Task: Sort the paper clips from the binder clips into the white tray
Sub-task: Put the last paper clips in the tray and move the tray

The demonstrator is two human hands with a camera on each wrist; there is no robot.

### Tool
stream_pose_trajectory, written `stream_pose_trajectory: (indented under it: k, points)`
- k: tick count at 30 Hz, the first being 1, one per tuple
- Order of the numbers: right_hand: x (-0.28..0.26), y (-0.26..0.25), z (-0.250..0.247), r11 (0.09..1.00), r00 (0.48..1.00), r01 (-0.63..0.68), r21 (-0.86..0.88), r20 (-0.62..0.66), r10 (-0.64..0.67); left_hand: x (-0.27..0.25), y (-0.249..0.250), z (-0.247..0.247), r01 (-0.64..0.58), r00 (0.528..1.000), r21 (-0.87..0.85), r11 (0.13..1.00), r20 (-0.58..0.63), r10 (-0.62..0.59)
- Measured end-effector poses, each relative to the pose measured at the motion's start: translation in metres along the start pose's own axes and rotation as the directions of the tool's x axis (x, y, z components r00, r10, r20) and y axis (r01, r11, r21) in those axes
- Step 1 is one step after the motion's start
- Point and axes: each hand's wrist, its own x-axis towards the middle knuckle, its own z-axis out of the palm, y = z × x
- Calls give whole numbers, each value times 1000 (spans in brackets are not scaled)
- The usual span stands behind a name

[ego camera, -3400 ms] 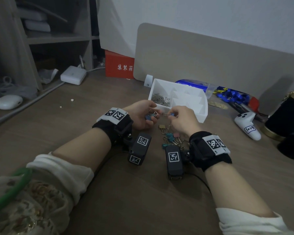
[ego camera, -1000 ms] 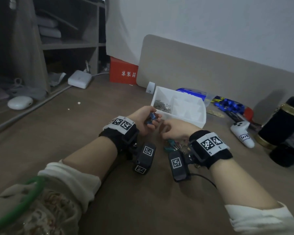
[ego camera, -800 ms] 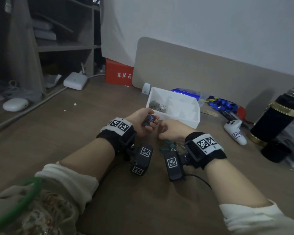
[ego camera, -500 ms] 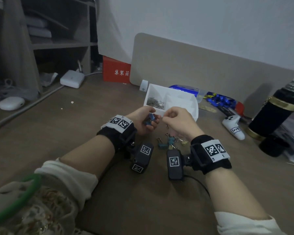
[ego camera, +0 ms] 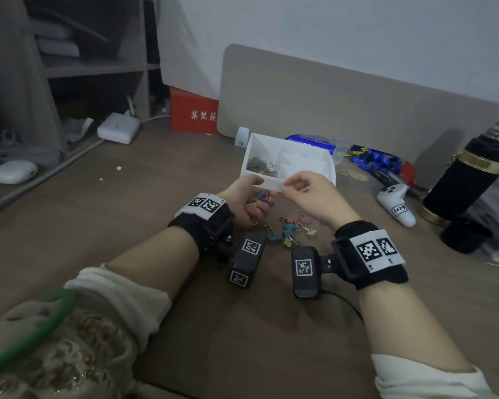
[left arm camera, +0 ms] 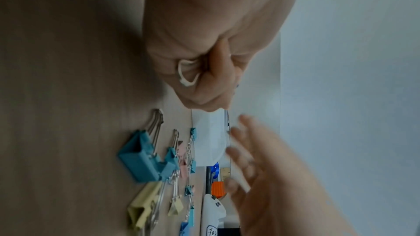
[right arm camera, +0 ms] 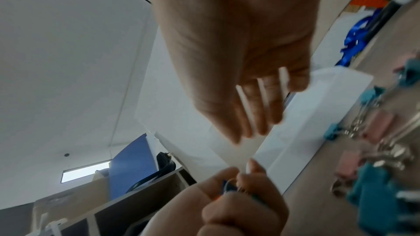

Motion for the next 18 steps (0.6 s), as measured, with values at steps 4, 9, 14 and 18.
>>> stream_pose_trajectory:
  k: [4,9,14,18]
  points:
    - [-4,15,-8,918,939,-86,-388,275,205,2,0,3,0,1000,75,997,6,0]
    - [-6,19,-7,856,893,-26,-516,372,251,6,0,3,-23,1000,58,998,18,22]
    - [-5,17,-1,911,919,3,-411,361,160,9,1,3,-32,999,67,997,16,31]
    - [-7,17,1,941,950,9,-337,296,97,10,1,3,-27,999,76,997,18,26]
